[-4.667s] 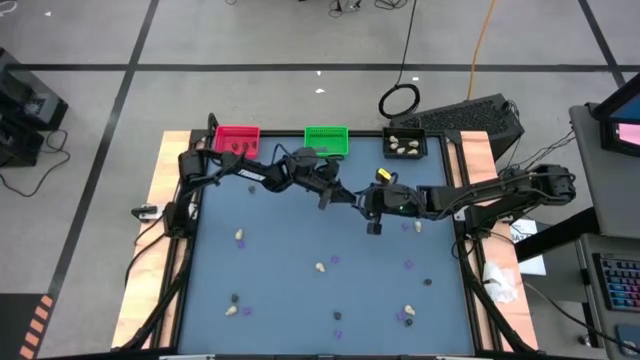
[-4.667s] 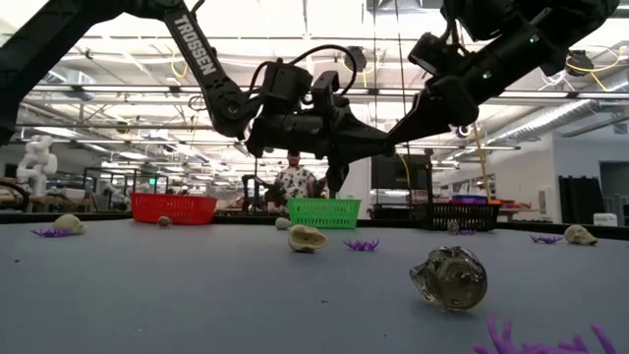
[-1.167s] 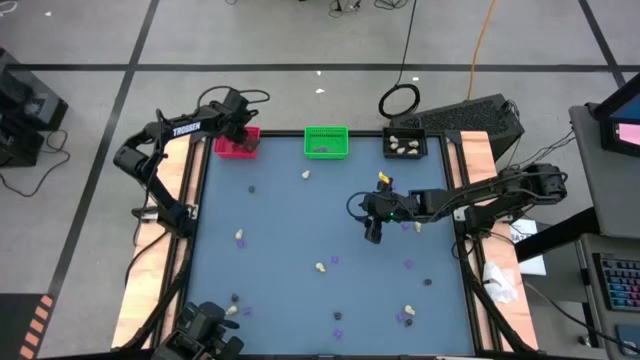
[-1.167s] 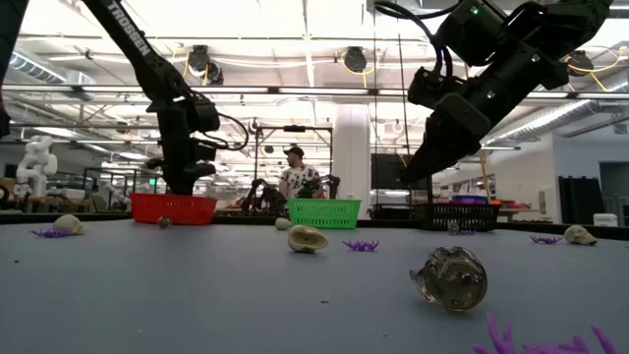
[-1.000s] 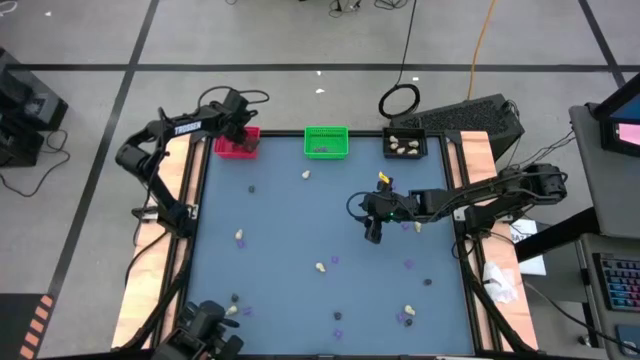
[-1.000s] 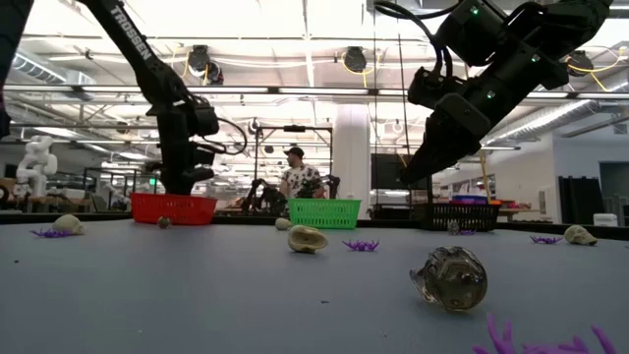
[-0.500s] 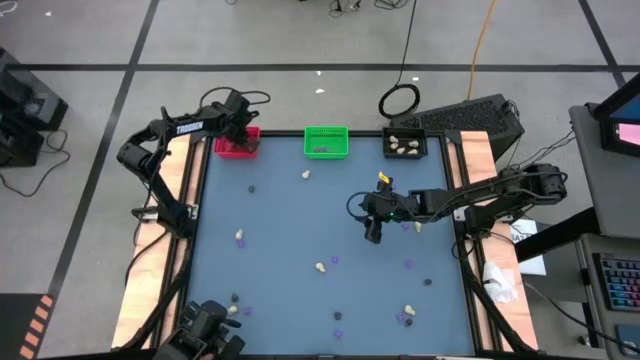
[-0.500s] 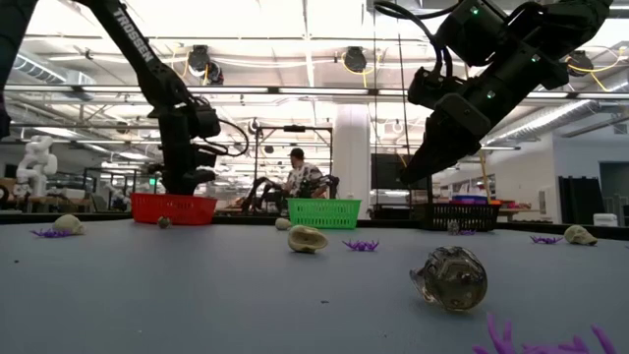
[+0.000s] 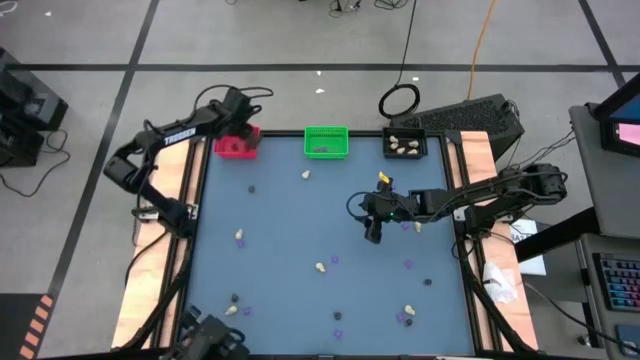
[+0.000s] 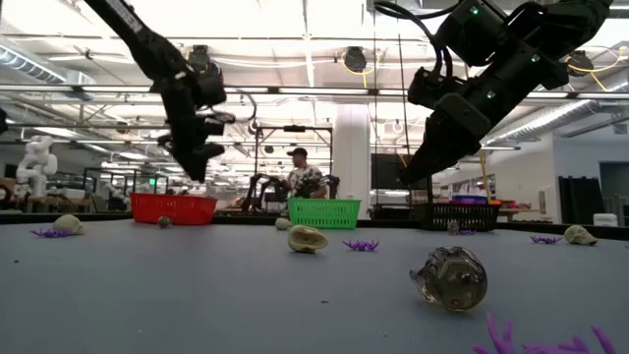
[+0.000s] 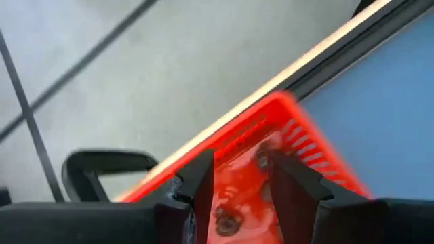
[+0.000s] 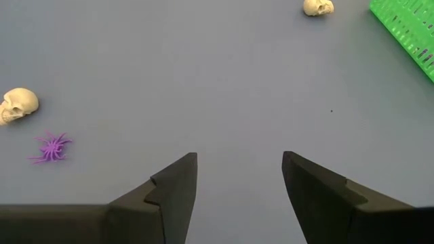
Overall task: Sort Halloween decoration
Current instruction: Put the white skull toy into the black bin
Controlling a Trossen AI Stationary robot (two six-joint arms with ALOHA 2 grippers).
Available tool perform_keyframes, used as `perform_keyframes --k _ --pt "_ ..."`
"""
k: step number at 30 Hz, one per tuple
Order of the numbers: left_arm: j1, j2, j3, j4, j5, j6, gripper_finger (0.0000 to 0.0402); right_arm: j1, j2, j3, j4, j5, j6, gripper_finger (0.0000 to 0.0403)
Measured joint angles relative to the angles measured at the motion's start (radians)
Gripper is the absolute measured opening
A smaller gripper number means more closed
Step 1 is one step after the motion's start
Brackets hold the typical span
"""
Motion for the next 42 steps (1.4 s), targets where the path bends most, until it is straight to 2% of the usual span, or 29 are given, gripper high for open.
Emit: perform_keyframes --k 5,15,22,30,33,37,40,42 --pt "-0.091 -0.087 -0.051 0.105 0.000 -0.024 0.0132 0.000 0.000 0.000 0.000 0.000 0.000 0.0208" --pt "-0.305 -0.267 -0.315 0.433 0.006 -0.061 0.0132 0.000 0.000 0.000 0.002 0.000 -0.002 0.0208" --pt "-0.447 -0.298 -0.471 0.683 0.036 -0.107 0.0132 0.000 0.000 0.000 0.010 0.004 0.004 0.0208" --pt "-0.539 -0.298 -0.626 1.057 0.171 -0.109 0.0132 0.015 0.000 0.000 0.042 0.000 0.047 0.0200" --pt "-0.560 -0.298 -0.685 1.193 0.221 -0.110 0.0132 0.033 0.000 0.000 0.068 -0.001 0.046 0.0172" --pt "-0.582 -0.298 -0.744 1.320 0.246 -0.110 0.0132 0.053 0.000 0.000 0.089 -0.001 0.053 0.0101" --pt "-0.589 -0.298 -0.765 1.349 0.248 -0.109 0.0132 0.067 0.000 0.000 0.105 -0.001 0.079 0.0038" --pt "-0.589 -0.298 -0.765 1.343 0.248 -0.109 0.0132 0.080 0.000 0.000 0.112 -0.001 0.086 0.0010"
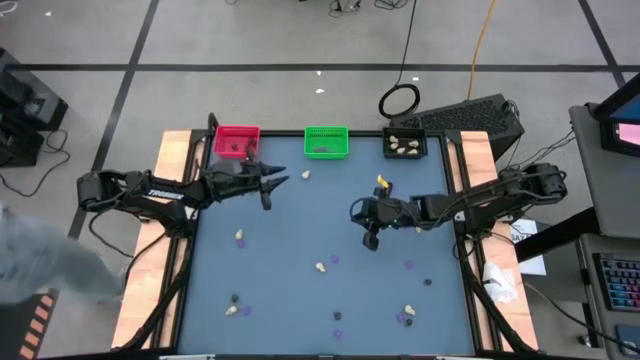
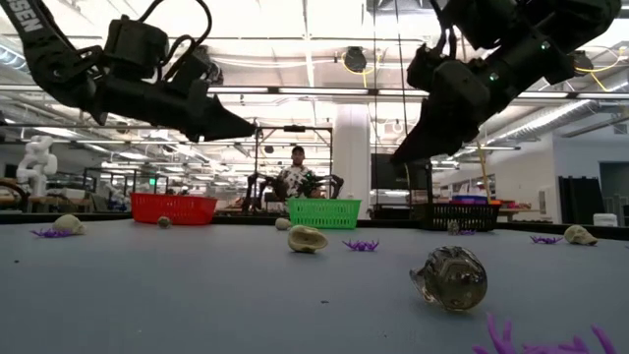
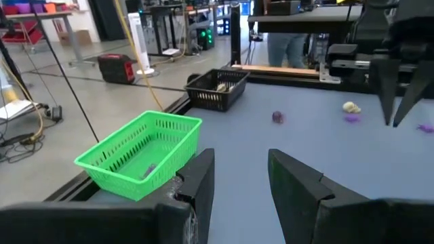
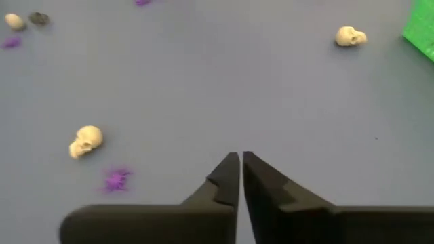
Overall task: Sort Halloween decoration
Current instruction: Put the white skull toy into the black bin
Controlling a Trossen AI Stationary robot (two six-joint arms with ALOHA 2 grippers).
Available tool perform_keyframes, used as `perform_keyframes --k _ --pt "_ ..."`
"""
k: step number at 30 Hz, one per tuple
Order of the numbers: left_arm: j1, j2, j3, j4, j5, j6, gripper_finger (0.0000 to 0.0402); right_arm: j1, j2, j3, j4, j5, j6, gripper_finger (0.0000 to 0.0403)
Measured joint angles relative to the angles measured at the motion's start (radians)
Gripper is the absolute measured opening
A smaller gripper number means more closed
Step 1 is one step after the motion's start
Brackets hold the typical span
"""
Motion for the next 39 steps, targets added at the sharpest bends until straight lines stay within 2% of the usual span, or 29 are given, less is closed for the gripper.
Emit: perform_keyframes --k 3,6,10,17,21,25,33,39 --pt "0.000 0.000 0.000 0.003 0.000 0.000 0.0132 0.022 0.000 0.000 0.027 0.000 0.018 0.0018" --pt "0.000 0.000 0.000 0.007 0.000 0.000 0.0132 0.044 0.019 0.000 0.065 -0.001 0.042 0.0045" --pt "0.000 0.000 0.001 0.009 0.000 0.000 0.0132 0.067 0.106 0.039 0.081 -0.003 0.075 0.0084" --pt "0.000 0.000 0.001 0.008 0.000 0.000 0.0132 0.085 0.265 0.236 -0.104 -0.014 0.084 0.0147" --pt "-0.002 0.000 0.001 0.007 0.000 0.001 0.0132 0.084 0.310 0.358 -0.229 -0.104 0.113 0.0171" --pt "-0.002 0.000 0.001 -0.006 0.000 0.001 0.0132 0.092 0.352 0.464 -0.331 -0.188 0.144 0.0184" --pt "-0.037 0.000 0.002 -0.032 0.002 0.001 0.0132 0.131 0.466 0.622 -0.538 -0.187 0.141 0.0187" --pt "-0.077 0.000 0.002 -0.045 0.002 0.001 0.0132 0.142 0.509 0.658 -0.543 -0.176 0.148 0.0187"
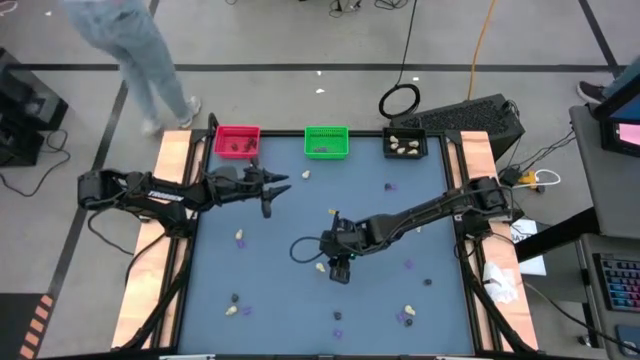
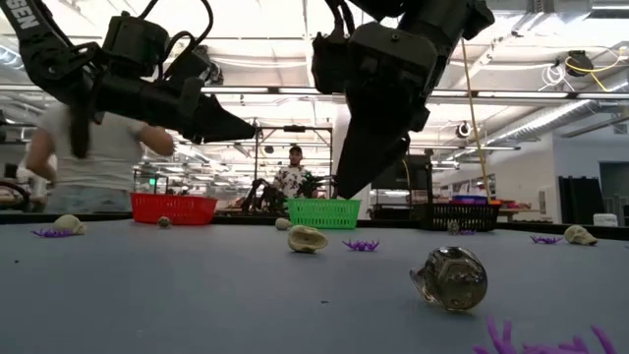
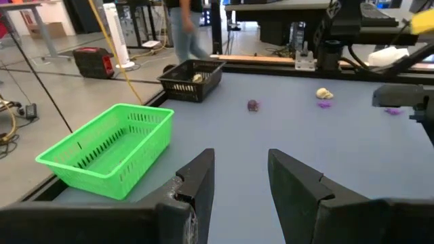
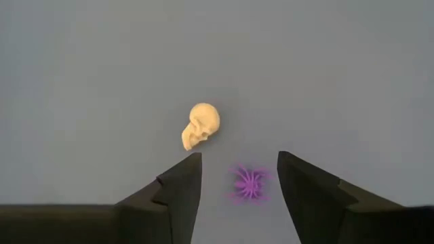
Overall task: Sort Halloween decoration
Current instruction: Put the white skull toy into the black bin
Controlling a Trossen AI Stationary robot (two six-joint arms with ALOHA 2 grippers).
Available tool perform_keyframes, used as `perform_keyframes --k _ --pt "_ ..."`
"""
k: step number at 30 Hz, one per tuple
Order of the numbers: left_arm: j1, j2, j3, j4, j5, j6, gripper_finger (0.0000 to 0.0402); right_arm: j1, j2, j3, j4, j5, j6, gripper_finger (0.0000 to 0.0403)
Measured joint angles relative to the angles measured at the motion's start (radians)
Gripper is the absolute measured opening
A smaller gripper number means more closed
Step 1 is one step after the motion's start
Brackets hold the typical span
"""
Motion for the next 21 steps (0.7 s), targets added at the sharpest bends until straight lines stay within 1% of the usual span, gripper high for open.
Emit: perform_keyframes --k 2,10,15,21 --pt "-0.014 0.000 0.000 -0.011 -0.003 0.000 0.0132 0.000 0.012 0.000 0.017 0.019 0.002 0.0187" --pt "-0.064 0.000 0.000 -0.009 -0.023 0.000 0.0132 0.001 0.049 0.000 0.121 0.013 0.028 0.0187" --pt "-0.076 0.000 0.000 -0.008 -0.040 0.000 0.0132 0.017 0.091 0.001 0.179 -0.010 0.052 0.0187" --pt "-0.076 0.000 0.000 -0.007 -0.042 0.001 0.0132 0.034 0.133 0.001 0.221 0.001 0.047 0.0186"
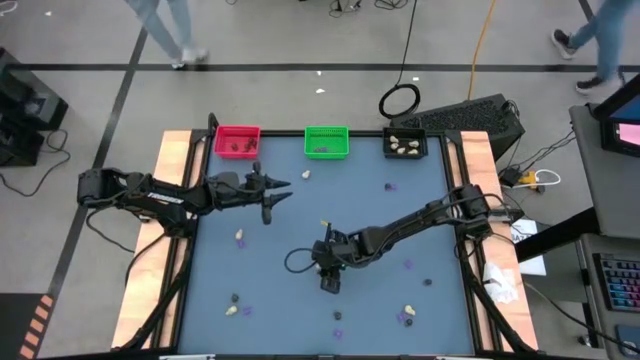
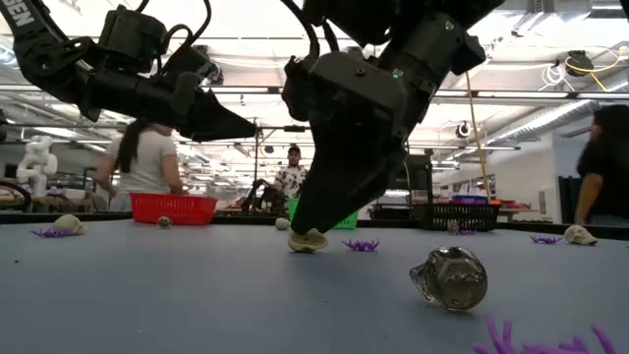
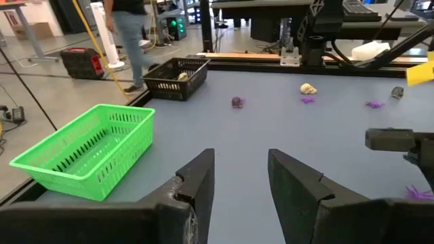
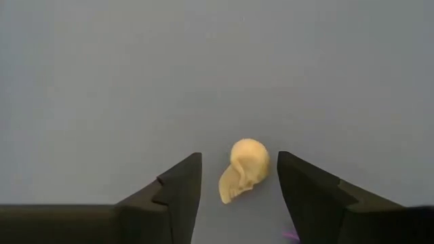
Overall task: Sort Halloween decoration
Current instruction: Put the white skull toy into the black bin
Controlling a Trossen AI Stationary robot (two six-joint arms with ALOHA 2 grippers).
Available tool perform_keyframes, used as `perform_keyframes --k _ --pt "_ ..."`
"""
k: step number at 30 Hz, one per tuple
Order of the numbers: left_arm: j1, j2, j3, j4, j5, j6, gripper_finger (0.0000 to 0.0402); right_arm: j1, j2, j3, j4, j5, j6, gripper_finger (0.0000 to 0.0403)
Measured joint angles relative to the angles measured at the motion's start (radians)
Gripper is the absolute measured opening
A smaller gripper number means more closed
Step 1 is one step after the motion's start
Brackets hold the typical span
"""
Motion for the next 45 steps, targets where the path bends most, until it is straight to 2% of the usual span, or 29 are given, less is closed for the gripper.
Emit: perform_keyframes --k 4,15,24,31,38,45 --pt "0.000 0.000 0.000 0.001 0.000 0.000 0.0132 0.000 0.023 0.000 0.012 0.020 -0.003 0.0165" --pt "-0.004 0.000 0.000 -0.001 0.000 0.000 0.0132 -0.001 0.033 0.000 0.034 0.020 -0.033 0.0072" --pt "-0.005 0.000 0.000 -0.001 -0.005 0.000 0.0132 -0.001 0.001 -0.001 0.024 0.021 -0.073 0.0070" --pt "-0.005 0.000 0.000 -0.001 -0.021 0.000 0.0132 -0.029 -0.095 -0.002 -0.012 0.092 -0.132 0.0053" --pt "-0.005 0.000 0.000 -0.001 -0.022 0.000 0.0132 -0.111 -0.229 -0.001 -0.196 0.205 -0.180 0.0051" --pt "-0.005 0.000 0.000 -0.001 -0.022 0.000 0.0132 -0.255 -0.363 -0.001 -0.391 0.285 -0.196 0.0040"
